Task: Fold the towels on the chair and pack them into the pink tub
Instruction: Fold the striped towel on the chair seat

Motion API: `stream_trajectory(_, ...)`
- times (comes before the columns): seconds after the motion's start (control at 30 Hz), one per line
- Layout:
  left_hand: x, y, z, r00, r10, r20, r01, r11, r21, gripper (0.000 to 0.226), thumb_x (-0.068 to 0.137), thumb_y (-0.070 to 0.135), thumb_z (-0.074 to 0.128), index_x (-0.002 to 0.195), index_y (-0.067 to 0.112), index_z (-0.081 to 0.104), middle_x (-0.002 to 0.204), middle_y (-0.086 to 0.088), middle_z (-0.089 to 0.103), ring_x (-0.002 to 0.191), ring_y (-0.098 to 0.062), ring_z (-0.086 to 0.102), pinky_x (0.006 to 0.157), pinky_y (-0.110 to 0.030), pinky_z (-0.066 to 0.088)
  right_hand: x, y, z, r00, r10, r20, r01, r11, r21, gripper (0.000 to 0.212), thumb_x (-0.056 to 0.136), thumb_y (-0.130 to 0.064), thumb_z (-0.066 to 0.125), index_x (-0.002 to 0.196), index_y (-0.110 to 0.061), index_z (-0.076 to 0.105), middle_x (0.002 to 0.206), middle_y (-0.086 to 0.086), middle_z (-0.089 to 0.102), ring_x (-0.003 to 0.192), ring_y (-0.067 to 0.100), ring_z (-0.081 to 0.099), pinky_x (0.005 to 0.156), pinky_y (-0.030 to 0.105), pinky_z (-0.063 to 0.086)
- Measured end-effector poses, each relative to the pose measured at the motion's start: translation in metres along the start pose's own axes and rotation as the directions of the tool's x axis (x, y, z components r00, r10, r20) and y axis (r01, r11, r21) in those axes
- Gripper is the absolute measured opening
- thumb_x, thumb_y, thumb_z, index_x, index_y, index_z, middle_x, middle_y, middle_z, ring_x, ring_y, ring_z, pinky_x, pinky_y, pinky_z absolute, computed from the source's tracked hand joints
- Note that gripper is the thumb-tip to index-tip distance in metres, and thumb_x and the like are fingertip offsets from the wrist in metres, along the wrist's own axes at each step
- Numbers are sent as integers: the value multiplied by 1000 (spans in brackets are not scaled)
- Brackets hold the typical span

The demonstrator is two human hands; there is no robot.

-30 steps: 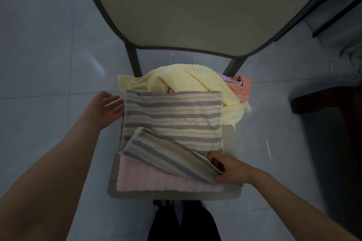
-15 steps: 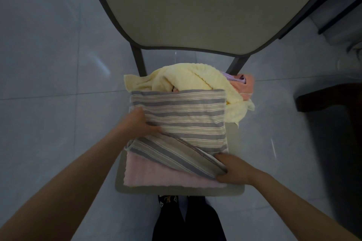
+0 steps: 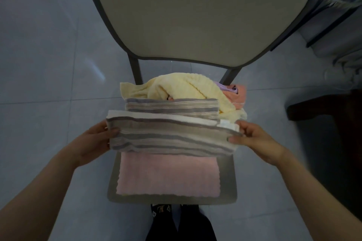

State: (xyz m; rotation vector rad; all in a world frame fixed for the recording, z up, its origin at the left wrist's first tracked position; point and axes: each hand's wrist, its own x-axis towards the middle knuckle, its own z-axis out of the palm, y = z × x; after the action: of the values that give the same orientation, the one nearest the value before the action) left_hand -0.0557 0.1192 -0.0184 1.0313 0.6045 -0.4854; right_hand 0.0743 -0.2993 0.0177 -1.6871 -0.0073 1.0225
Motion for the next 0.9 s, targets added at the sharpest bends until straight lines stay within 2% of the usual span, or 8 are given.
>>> stream_trajectory(0.07, 8, -2, 0, 996, 35, -78, -41, 997, -69, 42, 74, 14, 72, 115, 19, 65, 116, -12, 67, 94, -24, 69, 77, -36, 59, 20, -8, 12, 989, -42, -143, 56, 994, 91, 50, 58, -26, 87, 90, 0, 58, 91, 10, 62, 85, 19, 62, 76, 28, 54)
stream_trajectory(0.17, 22, -6, 2, 978, 81, -191, -96, 993, -67, 39, 92, 2, 46, 126, 18, 57, 116, -8, 66, 92, -19, 69, 76, -33, 59, 51, -14, 30, 936, -41, -348, 75, 994, 84, 28, 69, -7, 80, 83, -12, 56, 89, 10, 62, 83, 22, 61, 72, 28, 56)
stream_trajectory(0.3, 42, -8, 11, 928, 171, -332, -179, 984, 7, 31, 94, 1, 48, 112, 21, 63, 102, -1, 69, 86, -17, 68, 71, -28, 59, 80, -8, 39, 834, 1, -551, 38, 998, 59, 38, 72, -10, 80, 103, -10, 57, 96, 2, 64, 87, 21, 62, 77, 29, 56)
stream_trajectory(0.4, 57, -10, 16, 845, 223, -486, -123, 965, 230, 36, 89, 10, 60, 124, 18, 55, 114, -6, 61, 101, -23, 59, 87, -37, 53, 84, 3, 38, 764, -11, -645, -10, 1000, -28, 53, 68, -23, 84, 110, -14, 53, 104, 0, 61, 93, 18, 59, 78, 24, 50)
stream_trajectory(0.53, 71, -11, 15, 830, 200, -521, -8, 938, 347, 59, 83, 20, 70, 136, 19, 45, 124, -7, 50, 110, -23, 51, 91, -38, 47, 71, 22, 40, 806, 125, -579, -165, 986, -17, 60, 64, -40, 85, 110, -16, 54, 103, -1, 63, 95, 18, 61, 83, 31, 50)
stream_trajectory(0.67, 85, -7, 18, 813, 45, -581, 172, 935, 312, 68, 75, 15, 78, 133, 3, 43, 115, -12, 54, 99, -25, 54, 86, -36, 46, 70, 35, 44, 836, 191, -515, -233, 972, -17, 57, 67, -41, 82, 111, -18, 54, 108, 1, 65, 94, 17, 62, 78, 32, 50)
stream_trajectory(0.77, 91, -2, 14, 793, -66, -605, 244, 945, 217, 66, 71, 6, 79, 128, 3, 47, 112, -14, 53, 97, -28, 54, 83, -39, 48, 75, 37, 46, 840, 205, -503, -214, 976, 41, 60, 67, -39, 83, 114, -18, 50, 114, 3, 64, 97, 19, 63, 80, 34, 52)
stream_trajectory(0.9, 90, -1, 14, 732, 198, -651, 67, 931, 359, 50, 69, 9, 80, 114, 6, 58, 107, -13, 65, 91, -26, 61, 84, -38, 52, 75, 34, 50, 859, -27, -512, -70, 983, -169, 57, 79, -35, 74, 124, -21, 43, 114, -4, 60, 98, 18, 60, 82, 31, 50)
